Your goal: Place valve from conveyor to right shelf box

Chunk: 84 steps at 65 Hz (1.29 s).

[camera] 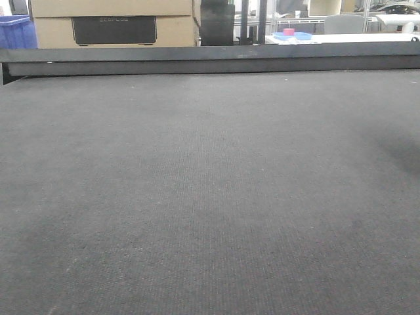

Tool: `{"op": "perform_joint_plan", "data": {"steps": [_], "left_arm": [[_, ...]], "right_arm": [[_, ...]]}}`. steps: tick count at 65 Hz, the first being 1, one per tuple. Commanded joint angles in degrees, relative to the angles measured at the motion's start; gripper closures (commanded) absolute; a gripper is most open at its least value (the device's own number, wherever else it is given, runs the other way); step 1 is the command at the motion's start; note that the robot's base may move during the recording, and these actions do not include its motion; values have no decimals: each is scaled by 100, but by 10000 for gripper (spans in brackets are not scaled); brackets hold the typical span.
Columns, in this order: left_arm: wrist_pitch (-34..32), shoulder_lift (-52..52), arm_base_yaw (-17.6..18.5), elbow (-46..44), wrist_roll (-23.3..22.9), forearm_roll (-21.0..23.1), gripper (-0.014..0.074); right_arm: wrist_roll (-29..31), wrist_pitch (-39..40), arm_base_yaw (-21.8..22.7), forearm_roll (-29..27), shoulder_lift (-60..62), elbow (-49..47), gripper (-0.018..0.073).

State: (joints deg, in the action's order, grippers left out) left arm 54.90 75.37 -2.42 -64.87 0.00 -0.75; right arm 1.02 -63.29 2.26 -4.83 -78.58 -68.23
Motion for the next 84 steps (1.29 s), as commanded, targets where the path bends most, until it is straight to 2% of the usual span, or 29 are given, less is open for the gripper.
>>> {"op": "perform_joint_plan", "data": {"steps": [1,18,30,43,51,66,84], "left_arm": [[-702,-562,-18,104,0,108,708],[-2199,-1913,-18,1091,0,578,708],[-2740,-2754,-18,1866,0,604,708],[-2742,-3608,-18,2541,0,613,708],[-2681,-4059,-18,2812,0,627,708],[-2732,-4531,-18,2879,0,648,708],[-2730,-4543,-18,2879,0,648,708]], "right_arm": [[133,522,34,-8,314,-21,721],[211,1818,34,-8,1166,726,721],[211,2590,34,-8,1892,1464,721],[211,3220,34,-8,2833,2362,721],[211,3257,34,-8,3371,2723,721],[211,3177,34,-8,4148,2834,721],[211,3165,34,-8,4286,2834,721]]}}
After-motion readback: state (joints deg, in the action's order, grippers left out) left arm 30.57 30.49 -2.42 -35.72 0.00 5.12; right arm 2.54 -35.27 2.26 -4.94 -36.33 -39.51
